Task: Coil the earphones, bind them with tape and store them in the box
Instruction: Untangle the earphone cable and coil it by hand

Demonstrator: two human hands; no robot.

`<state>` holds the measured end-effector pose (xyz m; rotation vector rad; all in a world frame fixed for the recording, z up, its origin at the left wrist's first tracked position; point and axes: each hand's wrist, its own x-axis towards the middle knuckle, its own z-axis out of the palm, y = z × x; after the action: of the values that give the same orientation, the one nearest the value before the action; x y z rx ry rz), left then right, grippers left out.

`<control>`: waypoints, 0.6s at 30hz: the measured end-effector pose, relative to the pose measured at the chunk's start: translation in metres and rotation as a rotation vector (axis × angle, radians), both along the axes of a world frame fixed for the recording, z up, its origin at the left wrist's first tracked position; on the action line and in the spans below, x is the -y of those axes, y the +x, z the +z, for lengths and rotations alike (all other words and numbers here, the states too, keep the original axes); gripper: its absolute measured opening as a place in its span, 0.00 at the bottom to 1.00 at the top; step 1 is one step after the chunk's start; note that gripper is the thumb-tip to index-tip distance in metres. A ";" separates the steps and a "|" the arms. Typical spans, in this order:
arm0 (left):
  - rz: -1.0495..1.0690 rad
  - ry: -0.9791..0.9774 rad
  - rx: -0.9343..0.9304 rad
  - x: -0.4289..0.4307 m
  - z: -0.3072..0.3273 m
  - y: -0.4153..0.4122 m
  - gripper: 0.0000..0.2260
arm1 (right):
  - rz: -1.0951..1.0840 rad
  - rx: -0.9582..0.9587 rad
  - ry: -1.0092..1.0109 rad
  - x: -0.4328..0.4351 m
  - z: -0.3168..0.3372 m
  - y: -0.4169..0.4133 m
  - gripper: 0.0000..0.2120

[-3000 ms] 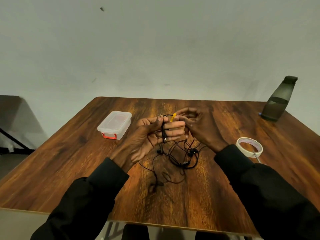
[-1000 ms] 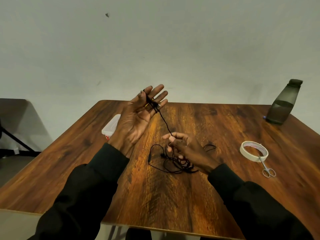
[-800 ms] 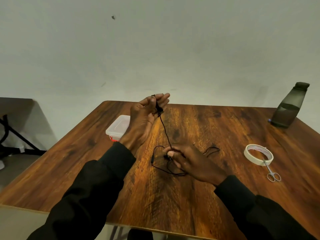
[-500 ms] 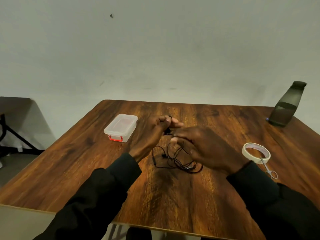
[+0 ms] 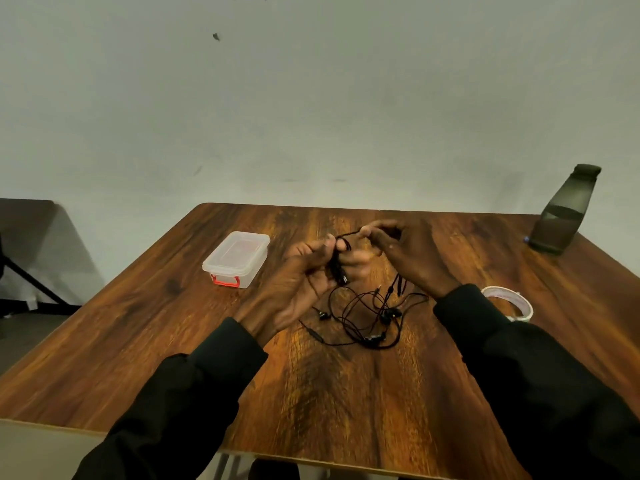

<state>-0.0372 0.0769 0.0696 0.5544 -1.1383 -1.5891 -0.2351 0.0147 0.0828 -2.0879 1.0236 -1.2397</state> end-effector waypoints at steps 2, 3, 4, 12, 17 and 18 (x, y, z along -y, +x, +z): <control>-0.059 -0.020 -0.135 0.003 0.008 0.002 0.09 | 0.106 -0.044 0.123 -0.006 -0.015 0.003 0.11; -0.073 -0.036 -0.183 0.005 0.012 0.002 0.10 | 0.154 -0.061 0.155 -0.010 -0.021 0.005 0.13; -0.064 -0.054 -0.205 0.006 0.015 0.003 0.11 | 0.209 -0.057 0.190 -0.015 -0.026 0.007 0.12; 0.289 -0.192 -0.069 0.023 0.019 0.017 0.14 | 0.377 -0.221 0.136 -0.055 -0.042 0.023 0.11; 0.535 -0.325 0.432 0.023 -0.001 0.011 0.12 | 0.242 -0.512 -0.145 -0.070 -0.015 0.020 0.10; 0.547 -0.341 0.489 0.022 -0.005 0.011 0.12 | 0.188 -0.562 -0.207 -0.070 -0.007 0.018 0.10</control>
<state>-0.0266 0.0545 0.0644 0.9571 -1.4259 -0.7855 -0.2173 0.0848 0.0754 -2.7089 0.9166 -0.6996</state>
